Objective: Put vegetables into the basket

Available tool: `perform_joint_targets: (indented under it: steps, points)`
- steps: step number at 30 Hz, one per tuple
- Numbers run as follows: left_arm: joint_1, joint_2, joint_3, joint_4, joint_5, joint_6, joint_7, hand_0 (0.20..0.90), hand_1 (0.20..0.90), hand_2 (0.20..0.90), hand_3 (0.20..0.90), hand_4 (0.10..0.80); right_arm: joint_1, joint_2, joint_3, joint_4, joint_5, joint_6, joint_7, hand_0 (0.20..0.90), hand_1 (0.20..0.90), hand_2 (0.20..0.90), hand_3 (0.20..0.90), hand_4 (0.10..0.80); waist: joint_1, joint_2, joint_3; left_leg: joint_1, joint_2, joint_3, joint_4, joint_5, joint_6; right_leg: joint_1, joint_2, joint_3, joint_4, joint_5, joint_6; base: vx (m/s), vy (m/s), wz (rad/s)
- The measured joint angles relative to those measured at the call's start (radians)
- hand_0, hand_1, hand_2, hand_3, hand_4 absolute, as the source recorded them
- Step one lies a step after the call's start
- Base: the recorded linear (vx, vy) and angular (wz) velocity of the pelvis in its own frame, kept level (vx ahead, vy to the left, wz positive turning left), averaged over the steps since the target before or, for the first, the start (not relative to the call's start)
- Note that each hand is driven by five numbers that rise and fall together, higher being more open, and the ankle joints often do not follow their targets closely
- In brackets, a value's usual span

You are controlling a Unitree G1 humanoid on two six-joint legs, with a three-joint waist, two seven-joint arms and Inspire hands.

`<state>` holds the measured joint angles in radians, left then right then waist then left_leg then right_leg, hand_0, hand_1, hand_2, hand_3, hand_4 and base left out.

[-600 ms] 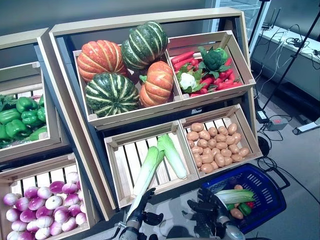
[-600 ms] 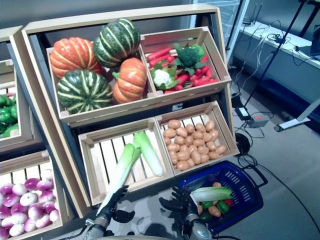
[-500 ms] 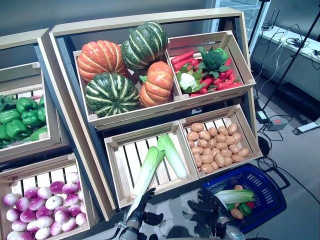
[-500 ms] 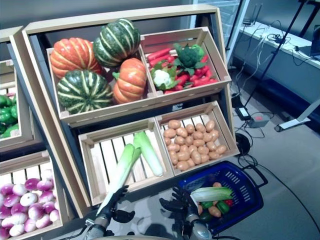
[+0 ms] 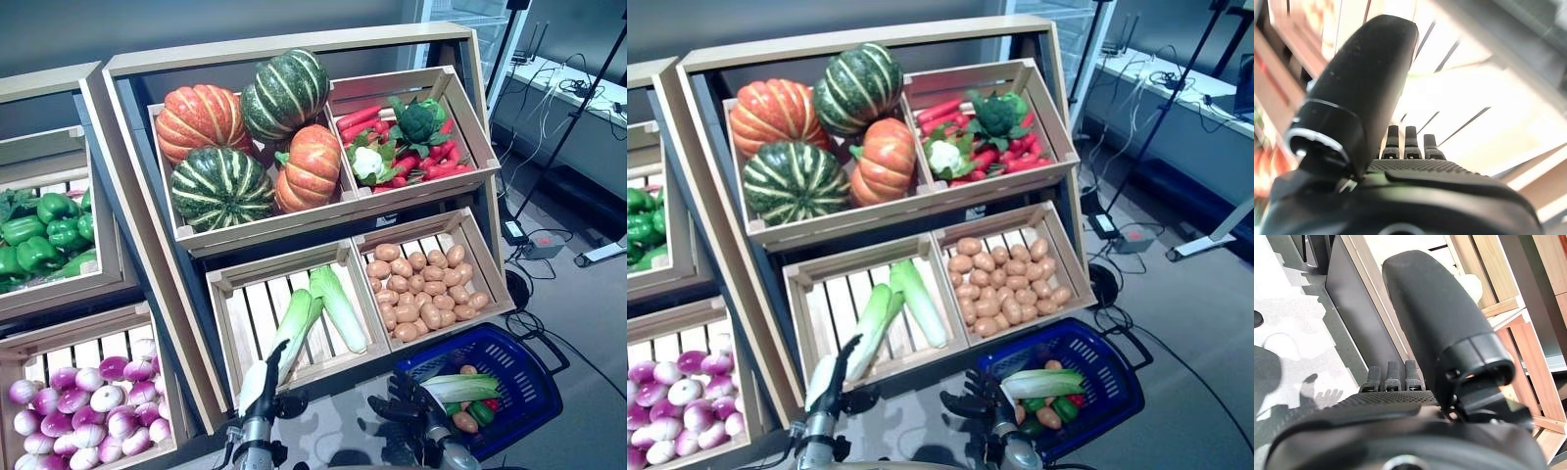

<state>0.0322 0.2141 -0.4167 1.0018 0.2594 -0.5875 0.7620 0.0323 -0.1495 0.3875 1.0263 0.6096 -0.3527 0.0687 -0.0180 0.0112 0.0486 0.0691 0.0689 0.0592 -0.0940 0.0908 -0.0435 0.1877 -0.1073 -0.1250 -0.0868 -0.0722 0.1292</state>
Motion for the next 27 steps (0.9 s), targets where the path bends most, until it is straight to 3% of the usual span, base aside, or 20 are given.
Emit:
perform_joint_targets:
  steps: [3,6,9,20,27]
  points:
    - [0.001,-0.014,0.058,-0.003,-0.128,-0.038,-0.045,0.9,0.9,0.9,0.9,0.8,0.003,0.005,-0.025,0.0,0.0,0.0,0.0,0.9,0.9,0.9,0.9,0.8,0.003,0.0,0.0,0.0,-0.001,-0.001,0.004,0.0,0.0,0.001,0.0,-0.001,-0.001,0.0,0.0,0.037,-0.003,0.02]
    - [0.001,-0.034,0.129,-0.003,-0.391,-0.054,-0.221,0.9,0.9,0.9,0.9,0.8,0.006,0.003,-0.028,0.0,-0.003,0.001,0.0,0.9,0.9,0.9,0.9,0.8,0.004,-0.003,0.002,0.0,-0.001,-0.002,0.004,0.0,0.0,0.002,0.0,-0.002,-0.001,0.0,0.0,0.05,0.002,0.01]
    - [0.002,-0.036,0.149,-0.004,-0.51,-0.055,-0.334,0.9,0.9,0.9,0.9,0.8,0.012,0.004,-0.028,-0.001,-0.01,0.004,0.0,0.9,0.9,0.9,0.9,0.8,0.005,-0.005,0.003,0.001,-0.001,-0.002,0.004,0.0,0.0,0.002,0.0,-0.001,-0.001,0.0,0.0,0.021,0.006,0.0]
    - [-0.014,-0.035,0.151,-0.086,-0.531,-0.043,-0.354,0.9,0.9,0.9,0.9,0.8,0.032,-0.002,-0.028,-0.045,-0.013,0.049,-0.002,0.9,0.9,0.9,0.9,0.8,-0.018,0.003,0.019,0.01,0.0,0.01,0.004,0.0,0.0,0.003,-0.001,0.009,0.002,0.001,0.001,0.019,0.026,-0.03]
    - [-0.069,-0.023,0.15,-0.1,-0.466,0.033,-0.352,0.9,0.9,0.9,0.9,0.8,0.031,-0.05,-0.028,-0.132,-0.034,0.054,-0.014,0.9,0.9,0.9,0.9,0.8,-0.021,0.027,0.073,0.024,0.002,0.034,0.005,-0.001,0.002,-0.018,-0.005,0.034,0.04,-0.002,0.002,-0.053,0.079,-0.12]
